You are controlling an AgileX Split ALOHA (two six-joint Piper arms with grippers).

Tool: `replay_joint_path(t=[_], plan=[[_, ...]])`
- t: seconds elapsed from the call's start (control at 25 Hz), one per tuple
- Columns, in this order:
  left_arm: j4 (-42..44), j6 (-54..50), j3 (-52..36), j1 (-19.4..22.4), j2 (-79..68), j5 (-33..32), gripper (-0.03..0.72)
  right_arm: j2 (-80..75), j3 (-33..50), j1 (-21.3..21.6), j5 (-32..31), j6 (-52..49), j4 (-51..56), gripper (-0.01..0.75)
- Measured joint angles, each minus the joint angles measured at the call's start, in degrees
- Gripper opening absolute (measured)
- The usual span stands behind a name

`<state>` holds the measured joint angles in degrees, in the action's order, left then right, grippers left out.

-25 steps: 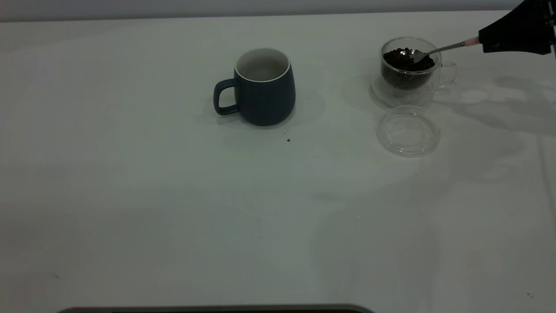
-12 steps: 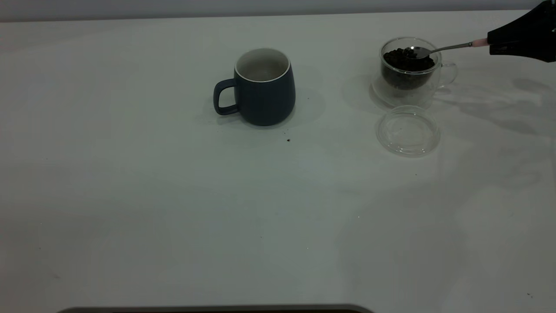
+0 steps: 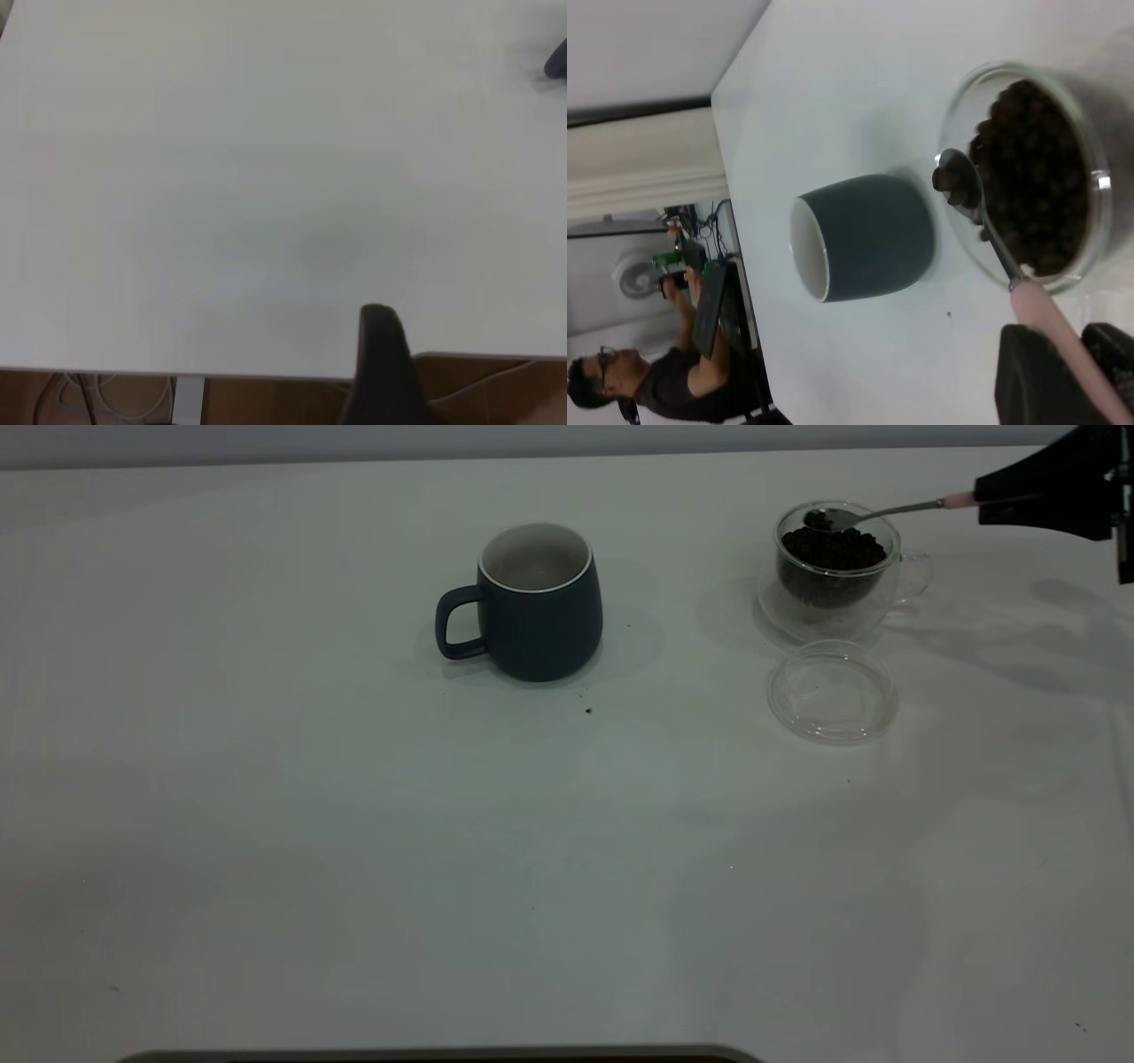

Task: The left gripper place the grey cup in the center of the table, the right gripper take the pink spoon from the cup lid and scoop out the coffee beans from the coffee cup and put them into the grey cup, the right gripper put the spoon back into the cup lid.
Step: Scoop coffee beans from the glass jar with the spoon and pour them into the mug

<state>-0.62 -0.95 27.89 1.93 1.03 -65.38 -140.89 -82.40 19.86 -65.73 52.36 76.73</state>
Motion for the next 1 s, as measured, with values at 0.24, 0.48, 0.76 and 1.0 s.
replay_joint_path(t=[0.24,0.48,0.76,1.0], plan=[[0.00,0.00,0.00,0.00,0.00,0.00,0.567,1.42,0.00,-3.48,-0.08,-0.38,0.75,0.100],[0.00,0.00,0.00,0.00,0.00,0.00,0.567,1.72,0.00,-8.92,-0.15,-0.92,3.64,0.100],[0.00,-0.17,0.00,0.00,0.00,0.00,0.567,1.72,0.00,-16.11,-0.16,-0.98,7.65,0.100],[0.00,-0.13,0.00,0.00,0.00,0.00,0.567,1.72,0.00,-21.81,2.68,-0.90,7.91,0.100]])
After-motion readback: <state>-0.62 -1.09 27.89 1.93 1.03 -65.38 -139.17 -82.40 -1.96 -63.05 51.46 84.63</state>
